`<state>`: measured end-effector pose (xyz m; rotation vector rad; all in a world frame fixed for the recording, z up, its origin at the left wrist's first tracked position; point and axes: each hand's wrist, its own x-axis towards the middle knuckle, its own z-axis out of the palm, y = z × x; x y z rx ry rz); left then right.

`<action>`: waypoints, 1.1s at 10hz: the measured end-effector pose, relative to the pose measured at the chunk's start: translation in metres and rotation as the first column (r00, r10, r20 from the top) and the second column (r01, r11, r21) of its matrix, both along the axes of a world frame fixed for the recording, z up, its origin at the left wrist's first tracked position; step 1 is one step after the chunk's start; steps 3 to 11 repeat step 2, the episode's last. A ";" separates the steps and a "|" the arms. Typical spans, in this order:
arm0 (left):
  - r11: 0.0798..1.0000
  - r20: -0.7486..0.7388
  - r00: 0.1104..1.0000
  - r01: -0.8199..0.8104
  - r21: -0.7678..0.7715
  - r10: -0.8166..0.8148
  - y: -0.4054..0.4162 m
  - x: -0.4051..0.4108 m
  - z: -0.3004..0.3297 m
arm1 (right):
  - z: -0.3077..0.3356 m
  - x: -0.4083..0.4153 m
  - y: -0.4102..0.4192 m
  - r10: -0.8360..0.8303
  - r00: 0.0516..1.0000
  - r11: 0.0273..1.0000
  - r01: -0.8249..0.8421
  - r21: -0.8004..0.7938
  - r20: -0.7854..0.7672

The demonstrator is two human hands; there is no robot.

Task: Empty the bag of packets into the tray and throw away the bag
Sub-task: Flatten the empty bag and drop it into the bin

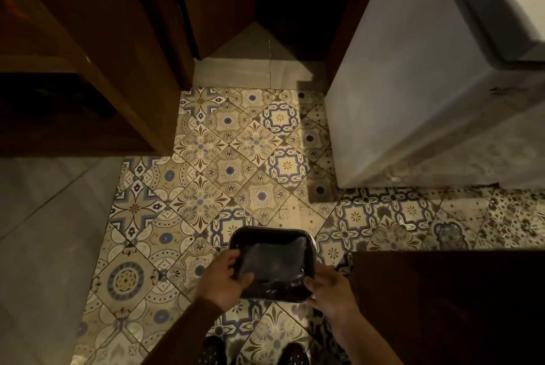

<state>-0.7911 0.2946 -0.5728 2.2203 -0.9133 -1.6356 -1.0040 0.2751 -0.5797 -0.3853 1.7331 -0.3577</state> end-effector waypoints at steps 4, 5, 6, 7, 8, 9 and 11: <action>0.997 0.082 0.996 -0.030 -0.075 0.036 -0.010 0.018 0.036 | 0.016 -0.018 -0.010 0.047 0.990 0.999 -0.045 0.017 -0.130; 0.997 0.082 0.996 -0.030 -0.075 0.036 -0.010 0.018 0.036 | 0.016 -0.018 -0.010 0.047 0.990 0.999 -0.045 0.017 -0.130; 0.997 0.082 0.996 -0.030 -0.075 0.036 -0.010 0.018 0.036 | 0.016 -0.018 -0.010 0.047 0.990 0.999 -0.045 0.017 -0.130; 0.997 0.082 0.996 -0.030 -0.075 0.036 -0.010 0.018 0.036 | 0.016 -0.018 -0.010 0.047 0.990 0.999 -0.045 0.017 -0.130; 0.997 0.082 0.996 -0.030 -0.075 0.036 -0.010 0.018 0.036 | 0.016 -0.018 -0.010 0.047 0.990 0.999 -0.045 0.017 -0.130; 0.997 0.082 0.996 -0.030 -0.075 0.036 -0.010 0.018 0.036 | 0.016 -0.018 -0.010 0.047 0.990 0.999 -0.045 0.017 -0.130; 0.997 0.082 0.996 -0.030 -0.075 0.036 -0.010 0.018 0.036 | 0.016 -0.018 -0.010 0.047 0.990 0.999 -0.045 0.017 -0.130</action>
